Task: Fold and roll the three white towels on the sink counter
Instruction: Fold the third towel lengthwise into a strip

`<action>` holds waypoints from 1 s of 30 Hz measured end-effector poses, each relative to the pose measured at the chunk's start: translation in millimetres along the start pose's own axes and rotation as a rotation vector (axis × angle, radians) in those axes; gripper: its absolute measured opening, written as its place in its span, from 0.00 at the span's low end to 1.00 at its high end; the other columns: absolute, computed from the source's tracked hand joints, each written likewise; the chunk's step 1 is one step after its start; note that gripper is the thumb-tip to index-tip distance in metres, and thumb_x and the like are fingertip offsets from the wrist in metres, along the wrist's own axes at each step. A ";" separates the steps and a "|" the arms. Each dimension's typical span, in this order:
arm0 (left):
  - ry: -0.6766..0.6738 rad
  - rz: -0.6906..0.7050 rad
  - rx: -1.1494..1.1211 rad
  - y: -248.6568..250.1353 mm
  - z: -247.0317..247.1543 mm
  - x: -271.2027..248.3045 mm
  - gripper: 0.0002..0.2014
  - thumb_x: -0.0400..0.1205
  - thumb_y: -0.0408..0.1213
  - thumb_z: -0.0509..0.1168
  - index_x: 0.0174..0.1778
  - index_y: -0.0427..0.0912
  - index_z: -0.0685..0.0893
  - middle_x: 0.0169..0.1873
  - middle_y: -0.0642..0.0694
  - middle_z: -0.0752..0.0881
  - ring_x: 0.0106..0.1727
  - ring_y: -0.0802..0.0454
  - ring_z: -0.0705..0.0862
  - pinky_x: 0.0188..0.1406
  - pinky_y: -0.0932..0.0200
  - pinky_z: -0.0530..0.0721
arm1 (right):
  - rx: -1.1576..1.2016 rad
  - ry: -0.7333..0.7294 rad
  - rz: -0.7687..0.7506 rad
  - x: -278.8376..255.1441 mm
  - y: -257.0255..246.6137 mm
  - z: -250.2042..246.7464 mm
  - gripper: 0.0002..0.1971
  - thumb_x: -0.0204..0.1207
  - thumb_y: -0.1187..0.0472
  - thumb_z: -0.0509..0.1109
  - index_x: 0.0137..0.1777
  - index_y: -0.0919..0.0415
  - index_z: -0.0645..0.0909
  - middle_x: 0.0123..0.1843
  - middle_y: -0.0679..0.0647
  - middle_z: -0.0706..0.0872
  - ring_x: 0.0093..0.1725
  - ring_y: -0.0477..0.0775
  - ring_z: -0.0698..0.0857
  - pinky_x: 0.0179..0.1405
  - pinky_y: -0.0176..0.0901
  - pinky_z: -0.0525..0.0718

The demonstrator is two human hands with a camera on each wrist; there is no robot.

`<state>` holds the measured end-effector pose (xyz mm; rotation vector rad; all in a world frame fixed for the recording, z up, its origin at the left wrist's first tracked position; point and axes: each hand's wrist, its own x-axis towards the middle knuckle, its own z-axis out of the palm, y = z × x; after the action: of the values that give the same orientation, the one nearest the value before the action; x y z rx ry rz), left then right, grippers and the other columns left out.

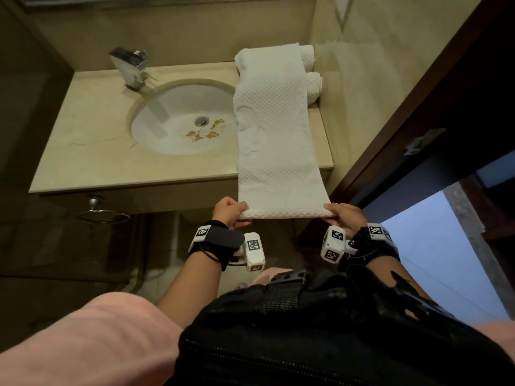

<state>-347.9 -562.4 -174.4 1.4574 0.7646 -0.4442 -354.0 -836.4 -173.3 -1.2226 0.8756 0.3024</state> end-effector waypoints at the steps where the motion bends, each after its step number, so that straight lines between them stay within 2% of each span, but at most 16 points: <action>1: -0.002 0.009 0.014 -0.8 0.1 0.2 0.16 0.79 0.25 0.66 0.33 0.43 0.67 0.37 0.44 0.77 0.37 0.47 0.83 0.33 0.50 0.90 | -0.038 0.018 -0.017 -0.1 1.3 0.8 0.09 0.77 0.74 0.67 0.37 0.66 0.73 0.43 0.62 0.82 0.33 0.54 0.88 0.22 0.37 0.86; 3: -0.015 0.038 0.066 -1.4 0.1 0.0 0.15 0.80 0.23 0.63 0.34 0.44 0.68 0.38 0.45 0.76 0.38 0.48 0.81 0.31 0.50 0.90 | -0.161 0.038 -0.068 3.1 3.5 0.0 0.12 0.75 0.75 0.68 0.37 0.62 0.70 0.46 0.61 0.79 0.41 0.58 0.85 0.27 0.41 0.89; 5: -0.041 0.103 0.128 -2.2 -2.5 2.3 0.15 0.80 0.20 0.60 0.37 0.45 0.69 0.43 0.42 0.76 0.37 0.48 0.80 0.22 0.57 0.87 | -0.297 0.010 -0.126 6.2 2.6 -0.7 0.16 0.74 0.76 0.68 0.37 0.58 0.66 0.44 0.58 0.74 0.45 0.59 0.81 0.25 0.43 0.89; 6: -0.062 0.143 0.136 -2.2 -3.8 3.8 0.15 0.80 0.19 0.58 0.38 0.45 0.71 0.46 0.41 0.76 0.36 0.48 0.79 0.17 0.62 0.83 | -0.349 -0.022 -0.144 7.3 0.1 0.8 0.16 0.74 0.76 0.67 0.38 0.57 0.67 0.43 0.58 0.74 0.44 0.59 0.81 0.25 0.43 0.89; 8: -0.107 0.184 0.122 -1.1 -5.7 3.9 0.15 0.81 0.19 0.57 0.39 0.45 0.73 0.46 0.41 0.79 0.33 0.52 0.79 0.14 0.68 0.76 | -0.440 -0.098 -0.175 9.2 -7.4 5.8 0.14 0.75 0.78 0.64 0.38 0.58 0.71 0.42 0.58 0.75 0.39 0.57 0.80 0.23 0.40 0.87; 11: -0.167 0.142 0.100 4.7 -8.4 0.7 0.13 0.84 0.20 0.55 0.40 0.43 0.73 0.39 0.45 0.81 0.24 0.56 0.77 0.10 0.70 0.71 | -0.551 -0.223 -0.176 10.4 -23.2 13.9 0.15 0.75 0.79 0.59 0.34 0.61 0.77 0.39 0.59 0.76 0.30 0.53 0.76 0.18 0.33 0.78; 13: -0.223 0.102 0.147 8.9 -12.1 0.5 0.11 0.85 0.24 0.56 0.42 0.44 0.74 0.40 0.45 0.82 0.20 0.59 0.76 0.10 0.72 0.70 | -0.588 -0.271 -0.129 10.4 -33.4 15.9 0.16 0.75 0.79 0.55 0.32 0.65 0.77 0.38 0.60 0.77 0.29 0.52 0.75 0.17 0.31 0.77; 16: -0.330 0.054 0.269 15.3 -16.0 0.4 0.07 0.87 0.32 0.56 0.45 0.45 0.75 0.42 0.48 0.81 0.22 0.62 0.75 0.15 0.74 0.72 | -0.633 -0.288 -0.058 10.0 -44.7 15.7 0.16 0.72 0.80 0.51 0.31 0.67 0.76 0.35 0.60 0.78 0.23 0.49 0.75 0.14 0.31 0.74; 18: -0.412 0.082 0.360 19.9 -16.2 -0.4 0.06 0.86 0.39 0.60 0.44 0.45 0.75 0.38 0.48 0.78 0.26 0.61 0.74 0.21 0.71 0.73 | -0.614 -0.295 -0.005 11.0 -48.9 13.6 0.14 0.73 0.77 0.52 0.31 0.67 0.75 0.34 0.60 0.76 0.20 0.48 0.74 0.13 0.31 0.72; 19: -0.447 0.118 0.422 21.8 -16.7 -0.1 0.08 0.83 0.44 0.65 0.43 0.46 0.76 0.37 0.48 0.78 0.29 0.61 0.74 0.26 0.69 0.73 | -0.597 -0.314 0.026 10.5 -51.0 12.2 0.13 0.75 0.75 0.54 0.32 0.67 0.75 0.34 0.59 0.75 0.21 0.48 0.74 0.14 0.31 0.72; 21: -0.466 0.182 0.539 23.9 -19.5 1.0 0.15 0.71 0.51 0.76 0.44 0.49 0.79 0.43 0.49 0.81 0.40 0.56 0.78 0.42 0.63 0.76 | -0.635 -0.411 0.044 7.1 -55.8 9.1 0.08 0.77 0.72 0.64 0.37 0.65 0.76 0.33 0.56 0.74 0.25 0.46 0.74 0.16 0.29 0.72; 23: -0.460 0.212 0.575 24.3 -21.5 4.6 0.16 0.68 0.44 0.79 0.45 0.49 0.80 0.48 0.48 0.81 0.48 0.52 0.79 0.49 0.59 0.76 | -0.798 -0.521 -0.006 3.9 -60.5 5.8 0.09 0.73 0.74 0.72 0.42 0.62 0.76 0.34 0.53 0.78 0.27 0.44 0.76 0.21 0.28 0.74; 25: -0.403 0.241 0.542 24.9 -20.0 7.2 0.12 0.74 0.38 0.76 0.45 0.45 0.79 0.43 0.48 0.81 0.43 0.53 0.78 0.39 0.66 0.77 | -0.928 -0.521 -0.078 3.5 -62.2 4.8 0.12 0.69 0.75 0.76 0.45 0.61 0.77 0.43 0.54 0.80 0.36 0.46 0.79 0.27 0.29 0.78; 27: -0.314 0.248 0.495 25.7 -16.3 5.5 0.09 0.78 0.37 0.73 0.45 0.42 0.78 0.35 0.47 0.79 0.32 0.55 0.76 0.23 0.71 0.75 | -0.928 -0.475 -0.135 6.6 -60.4 4.8 0.11 0.69 0.72 0.77 0.45 0.61 0.80 0.44 0.55 0.81 0.39 0.47 0.80 0.32 0.31 0.80; 28: -0.288 0.241 0.457 25.3 -14.5 4.8 0.08 0.79 0.36 0.71 0.44 0.41 0.77 0.32 0.46 0.79 0.27 0.56 0.76 0.19 0.71 0.74 | -0.890 -0.439 -0.146 8.8 -58.8 5.0 0.09 0.70 0.69 0.77 0.46 0.61 0.81 0.43 0.56 0.81 0.39 0.48 0.80 0.34 0.32 0.80; 30: -0.284 0.179 0.349 24.5 -11.5 4.2 0.08 0.82 0.36 0.68 0.43 0.40 0.74 0.32 0.42 0.79 0.26 0.55 0.80 0.19 0.69 0.79 | -0.829 -0.358 -0.171 12.9 -55.5 5.3 0.09 0.72 0.61 0.77 0.49 0.62 0.84 0.43 0.57 0.83 0.40 0.51 0.80 0.38 0.38 0.79</action>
<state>-330.1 -548.1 -159.1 1.7230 0.3357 -0.6535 -308.2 -854.2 -144.1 -1.9141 0.3144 0.7658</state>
